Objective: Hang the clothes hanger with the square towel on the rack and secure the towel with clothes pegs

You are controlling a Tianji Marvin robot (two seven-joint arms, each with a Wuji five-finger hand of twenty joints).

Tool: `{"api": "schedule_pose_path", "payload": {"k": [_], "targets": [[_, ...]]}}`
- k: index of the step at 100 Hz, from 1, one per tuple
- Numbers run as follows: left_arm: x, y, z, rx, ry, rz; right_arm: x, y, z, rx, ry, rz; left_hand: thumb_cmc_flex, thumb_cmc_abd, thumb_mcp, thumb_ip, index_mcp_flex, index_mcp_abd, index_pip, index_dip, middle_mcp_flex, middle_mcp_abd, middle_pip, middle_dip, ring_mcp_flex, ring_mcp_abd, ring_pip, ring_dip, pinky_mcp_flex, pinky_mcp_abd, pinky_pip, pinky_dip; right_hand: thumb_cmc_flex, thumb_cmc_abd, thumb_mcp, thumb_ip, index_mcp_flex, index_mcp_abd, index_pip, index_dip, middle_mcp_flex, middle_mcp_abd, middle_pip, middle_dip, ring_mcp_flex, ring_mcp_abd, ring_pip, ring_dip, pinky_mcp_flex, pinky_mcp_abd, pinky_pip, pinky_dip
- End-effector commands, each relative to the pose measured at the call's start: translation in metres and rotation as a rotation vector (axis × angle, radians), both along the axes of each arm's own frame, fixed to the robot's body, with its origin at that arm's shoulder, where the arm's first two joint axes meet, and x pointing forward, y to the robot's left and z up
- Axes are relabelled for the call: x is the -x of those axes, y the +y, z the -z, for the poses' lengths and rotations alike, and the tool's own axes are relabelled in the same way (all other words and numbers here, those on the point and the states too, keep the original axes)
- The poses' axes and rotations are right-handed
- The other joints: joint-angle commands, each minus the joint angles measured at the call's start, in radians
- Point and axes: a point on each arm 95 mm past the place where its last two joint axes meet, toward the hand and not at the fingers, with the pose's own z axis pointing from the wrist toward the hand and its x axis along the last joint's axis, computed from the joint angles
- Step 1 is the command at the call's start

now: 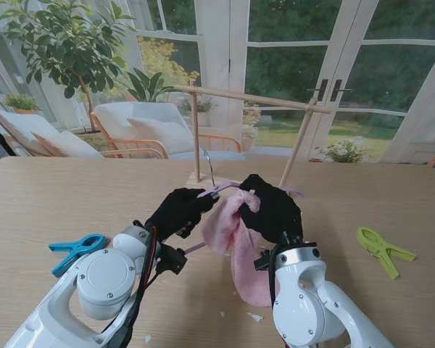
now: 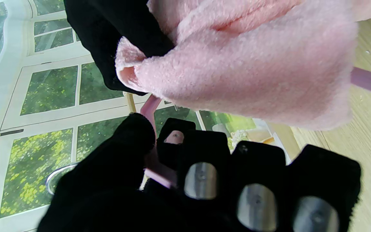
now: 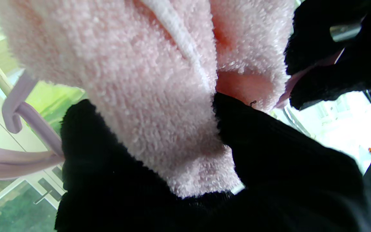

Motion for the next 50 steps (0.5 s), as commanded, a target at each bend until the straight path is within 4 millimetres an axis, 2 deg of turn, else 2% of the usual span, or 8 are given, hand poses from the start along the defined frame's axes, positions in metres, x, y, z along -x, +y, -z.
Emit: {"api": "schedule_pose_path", "payload": {"k": [1,4,9,22,37,38,40,50], "targets": [[0.004,-0.004,-0.003,0.018,0.016,0.009,-0.001,0.005,-0.004,-0.036,0.005,0.002,0.049,0.098,-0.071,0.018,-0.016,0.071,0.026,0.058,0.016,-0.017,-0.017,0.023,0.030,0.018,0.121,0.021,0.013,0.056,0.303,0.028,0.016,-0.002,0.057,-0.032,0.000,0.004,0.069,-0.008,0.043,-0.036,0.005,-0.008,0.041,0.052,-0.017,-0.013,0.018,-0.015,0.035,0.498],[0.004,-0.004,-0.003,0.019,0.021,0.006,-0.001,0.005,-0.005,-0.044,0.001,0.006,0.053,0.114,-0.083,0.018,-0.023,0.076,0.024,0.057,0.011,-0.014,-0.018,0.023,0.030,0.019,0.120,0.021,0.013,0.057,0.303,0.029,0.015,-0.001,0.057,-0.032,-0.003,0.005,0.071,-0.009,0.042,-0.037,0.006,-0.009,0.043,0.054,-0.018,-0.013,0.019,-0.014,0.036,0.498],[0.004,-0.005,-0.002,0.023,0.032,-0.001,-0.002,0.006,-0.007,-0.058,-0.009,0.014,0.099,0.138,-0.157,0.020,-0.033,0.086,0.023,0.055,0.004,-0.006,-0.017,0.024,0.030,0.020,0.121,0.020,0.012,0.058,0.303,0.025,0.015,0.000,0.058,-0.033,-0.010,0.012,0.082,-0.012,0.041,-0.038,0.009,-0.011,0.044,0.055,-0.020,-0.014,0.023,-0.013,0.037,0.498],[0.003,-0.005,-0.001,0.034,0.064,-0.024,-0.002,0.007,-0.013,-0.084,-0.033,0.035,0.111,0.148,-0.176,0.022,-0.044,0.084,0.030,0.056,0.002,-0.004,-0.014,0.020,0.031,0.003,0.122,0.019,0.015,0.049,0.304,0.028,0.016,0.000,0.061,-0.035,-0.023,0.023,0.104,-0.026,0.037,-0.040,0.016,-0.017,0.044,0.060,-0.019,-0.013,0.026,-0.011,0.039,0.498],[0.004,-0.005,-0.002,0.076,0.127,-0.024,-0.003,0.009,-0.014,-0.086,-0.047,0.050,0.121,0.156,-0.186,0.023,-0.051,0.095,0.033,0.055,-0.003,0.003,-0.008,0.019,0.031,0.003,0.123,0.018,0.015,0.048,0.304,0.026,0.016,-0.001,0.064,-0.035,-0.034,0.035,0.124,-0.041,0.035,-0.043,0.020,-0.024,0.044,0.062,-0.020,-0.013,0.026,-0.009,0.041,0.499],[0.004,-0.005,-0.002,0.079,0.131,-0.024,-0.004,0.009,-0.014,-0.085,-0.047,0.051,0.157,0.168,-0.245,0.029,-0.052,0.097,0.036,0.049,-0.005,0.006,-0.003,0.010,0.031,0.005,0.122,0.019,0.014,0.049,0.304,0.028,0.016,-0.002,0.065,-0.035,-0.035,0.036,0.125,-0.043,0.035,-0.043,0.020,-0.025,0.043,0.062,-0.021,-0.013,0.026,-0.009,0.041,0.499],[0.004,-0.006,-0.002,0.085,0.139,-0.024,-0.004,0.009,-0.013,-0.084,-0.046,0.051,0.183,0.178,-0.290,0.033,-0.051,0.098,0.038,0.045,-0.005,0.007,0.001,0.004,0.031,0.007,0.122,0.020,0.014,0.050,0.304,0.028,0.016,-0.002,0.065,-0.035,-0.036,0.038,0.128,-0.045,0.035,-0.043,0.020,-0.026,0.043,0.062,-0.021,-0.013,0.026,-0.009,0.041,0.499],[0.006,-0.006,-0.004,0.115,0.180,-0.018,-0.008,0.011,-0.009,-0.074,-0.037,0.054,0.194,0.184,-0.308,0.035,-0.051,0.100,0.039,0.045,-0.004,0.006,0.002,0.004,0.031,0.008,0.123,0.021,0.013,0.053,0.304,0.028,0.015,-0.003,0.066,-0.035,-0.042,0.051,0.144,-0.059,0.035,-0.045,0.020,-0.035,0.042,0.063,-0.025,-0.014,0.026,-0.009,0.041,0.499]]}}
